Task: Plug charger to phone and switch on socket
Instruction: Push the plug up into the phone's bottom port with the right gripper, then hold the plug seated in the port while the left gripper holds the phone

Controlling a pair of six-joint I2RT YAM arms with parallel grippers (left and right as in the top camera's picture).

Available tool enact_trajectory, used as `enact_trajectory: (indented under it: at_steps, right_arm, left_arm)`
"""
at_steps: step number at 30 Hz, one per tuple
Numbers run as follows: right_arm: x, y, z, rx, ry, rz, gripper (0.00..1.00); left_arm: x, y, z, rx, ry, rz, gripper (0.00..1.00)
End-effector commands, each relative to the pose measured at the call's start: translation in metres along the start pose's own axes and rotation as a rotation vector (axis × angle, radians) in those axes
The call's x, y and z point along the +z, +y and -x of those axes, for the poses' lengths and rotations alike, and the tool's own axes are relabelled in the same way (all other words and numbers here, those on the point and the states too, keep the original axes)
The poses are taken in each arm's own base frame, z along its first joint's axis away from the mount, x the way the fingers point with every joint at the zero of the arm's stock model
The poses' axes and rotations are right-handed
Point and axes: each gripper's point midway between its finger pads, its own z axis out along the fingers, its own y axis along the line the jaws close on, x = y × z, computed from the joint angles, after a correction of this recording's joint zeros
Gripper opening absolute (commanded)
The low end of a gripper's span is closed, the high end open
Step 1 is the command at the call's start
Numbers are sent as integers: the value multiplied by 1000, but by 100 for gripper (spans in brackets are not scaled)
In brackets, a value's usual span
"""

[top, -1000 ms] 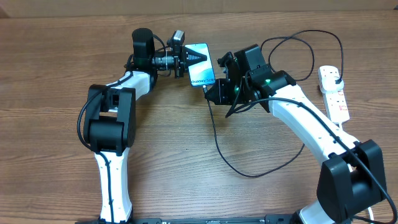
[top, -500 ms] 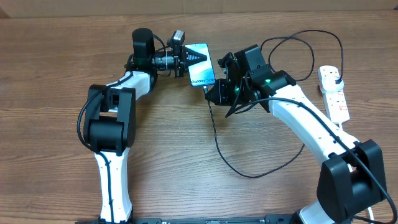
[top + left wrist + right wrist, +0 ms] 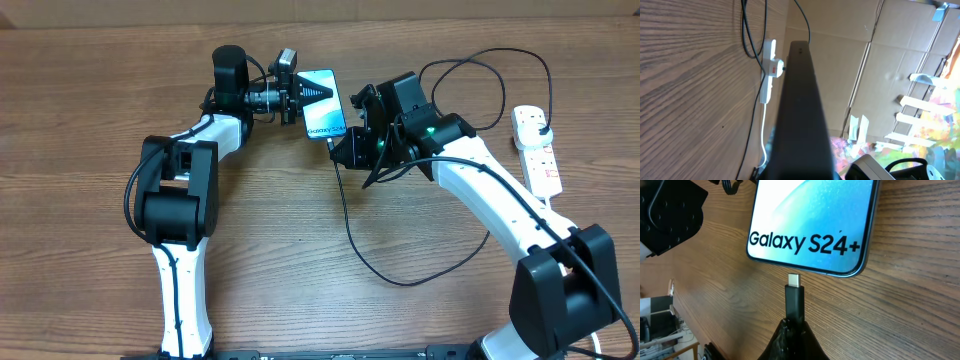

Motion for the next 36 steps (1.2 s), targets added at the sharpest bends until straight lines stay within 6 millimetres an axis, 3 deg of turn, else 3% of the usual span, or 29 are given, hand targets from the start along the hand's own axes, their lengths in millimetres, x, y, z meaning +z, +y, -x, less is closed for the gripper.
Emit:
enact_trajectory:
  at_steps: [1, 36]
  right_arm:
    - [5, -5, 2, 25, 1, -6, 4]
    - [4, 2, 7, 8, -17, 31, 4]
  left_arm:
    - [2, -15, 2, 38, 4, -10, 4]
    - [2, -15, 1, 64, 4, -10, 4]
